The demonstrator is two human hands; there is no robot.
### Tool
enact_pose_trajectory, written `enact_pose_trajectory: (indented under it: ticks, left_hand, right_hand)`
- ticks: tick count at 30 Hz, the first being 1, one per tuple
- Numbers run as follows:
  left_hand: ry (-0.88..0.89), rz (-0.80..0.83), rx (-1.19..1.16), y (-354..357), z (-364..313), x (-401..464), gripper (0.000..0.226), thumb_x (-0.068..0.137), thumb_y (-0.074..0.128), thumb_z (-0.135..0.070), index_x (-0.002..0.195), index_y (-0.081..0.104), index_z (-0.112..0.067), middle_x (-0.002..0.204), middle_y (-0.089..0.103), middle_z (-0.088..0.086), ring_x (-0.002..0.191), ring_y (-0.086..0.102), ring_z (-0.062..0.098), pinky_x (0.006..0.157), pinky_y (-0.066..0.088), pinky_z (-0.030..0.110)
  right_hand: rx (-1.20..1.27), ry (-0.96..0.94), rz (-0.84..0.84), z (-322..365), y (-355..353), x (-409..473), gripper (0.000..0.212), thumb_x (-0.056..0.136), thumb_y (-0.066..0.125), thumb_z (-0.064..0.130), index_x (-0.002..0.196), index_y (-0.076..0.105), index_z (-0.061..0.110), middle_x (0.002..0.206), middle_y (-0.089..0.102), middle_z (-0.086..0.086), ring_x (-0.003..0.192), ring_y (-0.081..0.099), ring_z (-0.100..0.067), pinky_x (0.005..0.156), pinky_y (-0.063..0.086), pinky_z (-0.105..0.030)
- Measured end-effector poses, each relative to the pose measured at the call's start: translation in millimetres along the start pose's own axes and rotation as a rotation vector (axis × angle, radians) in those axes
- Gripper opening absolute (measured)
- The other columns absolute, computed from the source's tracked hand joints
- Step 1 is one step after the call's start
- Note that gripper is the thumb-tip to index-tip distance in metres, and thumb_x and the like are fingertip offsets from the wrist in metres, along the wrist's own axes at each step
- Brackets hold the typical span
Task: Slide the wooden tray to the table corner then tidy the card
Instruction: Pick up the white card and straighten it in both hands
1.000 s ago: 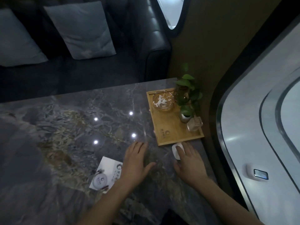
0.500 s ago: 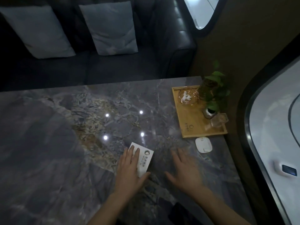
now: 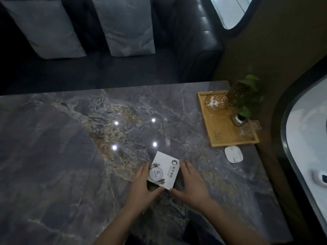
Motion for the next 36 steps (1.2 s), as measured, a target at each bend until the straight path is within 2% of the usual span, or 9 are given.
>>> enact_pose_trajectory:
  ticks: [2, 4, 7, 12, 16, 25, 30, 33, 36]
  left_hand:
    - [0.018, 0.006, -0.035, -3, -1, 0, 0.1, 0.072, 0.081, -0.047, 0.154, 0.029, -0.022, 0.149, 0.037, -0.012, 0.136, 0.04, 0.007, 0.106, 0.035, 0.02]
    - [0.042, 0.0, -0.088, -6, -4, 2, 0.083, 0.071, 0.082, -0.044, 0.143, 0.041, -0.029, 0.133, 0.045, -0.02, 0.121, 0.049, 0.001, 0.095, 0.042, 0.016]
    - [0.054, -0.008, -0.145, -6, -4, 5, 0.064, 0.069, 0.08, -0.047, 0.126, 0.053, -0.038, 0.118, 0.057, -0.02, 0.11, 0.057, -0.001, 0.087, 0.051, 0.021]
    - [0.044, 0.008, -0.21, -2, 3, 11, 0.062, 0.069, 0.082, -0.049, 0.126, 0.059, -0.041, 0.119, 0.063, -0.018, 0.109, 0.062, -0.001, 0.09, 0.057, 0.031]
    - [-0.009, 0.036, -0.3, -1, 4, 15, 0.057, 0.069, 0.083, -0.04, 0.123, 0.064, -0.036, 0.113, 0.071, -0.015, 0.103, 0.068, 0.0, 0.087, 0.06, 0.035]
    - [-0.089, 0.035, -0.444, -1, 2, 15, 0.034, 0.086, 0.073, -0.022, 0.116, 0.066, -0.037, 0.11, 0.074, -0.013, 0.1, 0.07, 0.002, 0.086, 0.059, 0.031]
    - [-0.193, -0.016, -0.59, -3, 3, 19, 0.02, 0.092, 0.067, -0.015, 0.11, 0.064, -0.022, 0.108, 0.071, -0.003, 0.102, 0.068, 0.014, 0.076, 0.055, 0.022]
    - [-0.236, 0.005, -0.661, -6, 2, 20, 0.017, 0.092, 0.066, -0.012, 0.109, 0.063, -0.014, 0.105, 0.069, 0.003, 0.094, 0.068, 0.015, 0.065, 0.056, 0.017]
    - [-0.259, 0.035, -0.721, -7, 7, 19, 0.022, 0.09, 0.069, -0.01, 0.111, 0.062, -0.008, 0.104, 0.071, 0.009, 0.092, 0.071, 0.021, 0.066, 0.056, 0.022]
  right_hand:
    - [0.006, 0.01, -0.003, 3, 1, 2, 0.115, 0.069, 0.062, 0.066, 0.153, -0.003, 0.022, 0.163, 0.003, -0.002, 0.148, 0.004, -0.019, 0.119, 0.019, -0.043]
    - [0.021, 0.013, 0.011, 5, 2, 3, 0.119, 0.067, 0.064, 0.066, 0.153, -0.005, 0.021, 0.163, 0.0, -0.001, 0.148, 0.001, -0.016, 0.119, 0.017, -0.042]
    - [0.023, 0.017, 0.028, 8, 2, 6, 0.124, 0.065, 0.069, 0.064, 0.153, -0.006, 0.018, 0.163, -0.002, -0.001, 0.148, -0.001, -0.016, 0.12, 0.016, -0.042]
    - [0.03, 0.023, 0.022, 10, 4, 9, 0.126, 0.056, 0.06, 0.07, 0.153, -0.001, 0.019, 0.163, 0.005, -0.002, 0.148, 0.004, -0.017, 0.119, 0.019, -0.044]
    - [0.074, 0.023, 0.014, 12, 2, 9, 0.124, 0.06, 0.068, 0.063, 0.153, 0.0, 0.018, 0.163, 0.007, -0.001, 0.148, 0.006, -0.016, 0.119, 0.02, -0.042]
    - [0.12, -0.008, 0.023, 13, -5, 5, 0.124, 0.062, 0.072, 0.061, 0.153, 0.0, 0.02, 0.163, 0.006, 0.002, 0.148, 0.005, -0.013, 0.119, 0.02, -0.039]
    - [0.171, -0.053, 0.033, 15, -13, 1, 0.122, 0.06, 0.069, 0.066, 0.153, 0.003, 0.023, 0.162, 0.011, 0.004, 0.147, 0.011, -0.013, 0.117, 0.026, -0.042]
    - [0.19, -0.1, 0.025, 19, -20, -4, 0.118, 0.064, 0.073, 0.057, 0.153, 0.003, 0.026, 0.161, 0.009, 0.008, 0.146, 0.006, -0.008, 0.119, 0.017, -0.033]
    - [0.207, -0.125, 0.029, 20, -25, -9, 0.116, 0.068, 0.077, 0.048, 0.153, 0.001, 0.026, 0.16, 0.006, 0.011, 0.144, 0.002, -0.001, 0.115, 0.011, -0.023]
Point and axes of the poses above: each hand's wrist, its own x-axis towards the middle knuckle, its own y-axis out of the palm, z = x × y, the point moved 1 cm from there along x, towards the middle knuckle
